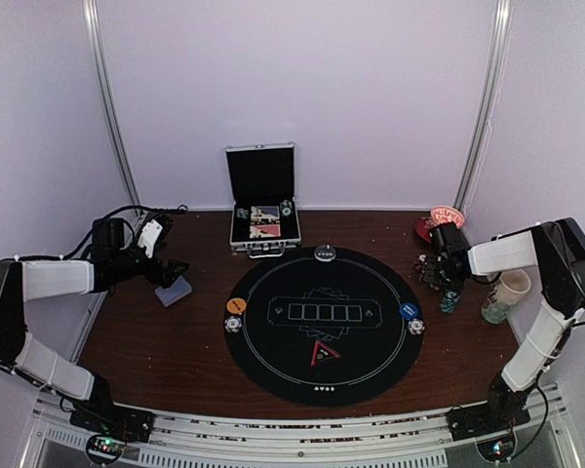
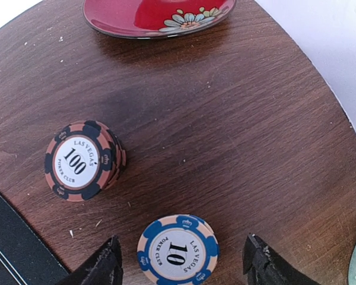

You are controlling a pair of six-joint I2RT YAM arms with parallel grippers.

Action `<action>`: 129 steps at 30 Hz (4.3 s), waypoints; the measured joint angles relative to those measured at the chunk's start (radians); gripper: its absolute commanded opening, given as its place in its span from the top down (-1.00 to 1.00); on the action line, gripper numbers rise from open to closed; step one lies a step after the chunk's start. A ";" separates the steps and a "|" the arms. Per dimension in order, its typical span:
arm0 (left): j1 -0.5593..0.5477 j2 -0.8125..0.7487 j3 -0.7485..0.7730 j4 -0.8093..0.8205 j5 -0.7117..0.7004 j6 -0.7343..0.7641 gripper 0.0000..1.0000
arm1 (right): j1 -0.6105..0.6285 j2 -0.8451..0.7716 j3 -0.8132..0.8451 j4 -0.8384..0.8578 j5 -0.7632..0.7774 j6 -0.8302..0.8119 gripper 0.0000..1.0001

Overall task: Distribute texas hold em gaming equipment
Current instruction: Pick up the pile of poker chips from the pile of poker chips, then place the poker chips pile in the dealer area.

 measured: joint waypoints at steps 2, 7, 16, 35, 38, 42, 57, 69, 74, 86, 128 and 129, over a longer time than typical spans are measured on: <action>0.000 0.000 0.000 0.000 0.000 0.000 -0.96 | 0.000 0.011 0.012 -0.003 0.000 0.000 -0.36; 0.000 0.000 0.000 0.000 0.000 0.000 -0.96 | 0.000 0.045 0.036 -0.003 0.000 -0.001 -0.32; 0.000 0.007 0.000 0.000 0.000 0.000 -0.96 | 0.000 0.047 0.036 -0.004 0.016 -0.008 -0.21; 0.000 0.007 0.000 0.000 0.000 0.000 -0.96 | 0.000 0.058 0.038 -0.004 0.019 -0.019 -0.07; 0.000 0.007 0.000 0.000 0.000 0.000 -0.96 | 0.000 0.058 0.039 -0.003 0.019 -0.019 -0.02; 0.000 0.007 0.000 0.000 0.000 0.000 -0.96 | 0.000 0.058 0.039 -0.003 0.019 -0.019 0.04; 0.000 0.007 0.000 0.000 0.000 0.000 -0.96 | 0.000 0.058 0.039 -0.003 0.024 -0.019 0.23; 0.000 0.010 0.000 0.000 0.000 0.000 -0.96 | 0.001 0.038 0.038 -0.004 0.023 -0.019 0.25; 0.000 0.011 0.000 0.000 0.000 0.000 -0.96 | 0.009 -0.005 0.036 -0.003 0.029 -0.019 0.26; 0.000 0.011 0.000 0.000 0.000 0.000 -0.96 | 0.103 -0.072 0.037 -0.015 0.046 -0.020 0.27; 0.000 0.029 0.000 0.004 -0.005 0.000 -0.96 | 0.317 0.576 0.824 -0.137 -0.098 -0.180 0.21; 0.000 0.030 0.000 0.004 -0.005 0.000 -0.96 | 0.317 0.579 0.824 -0.135 -0.100 -0.180 0.21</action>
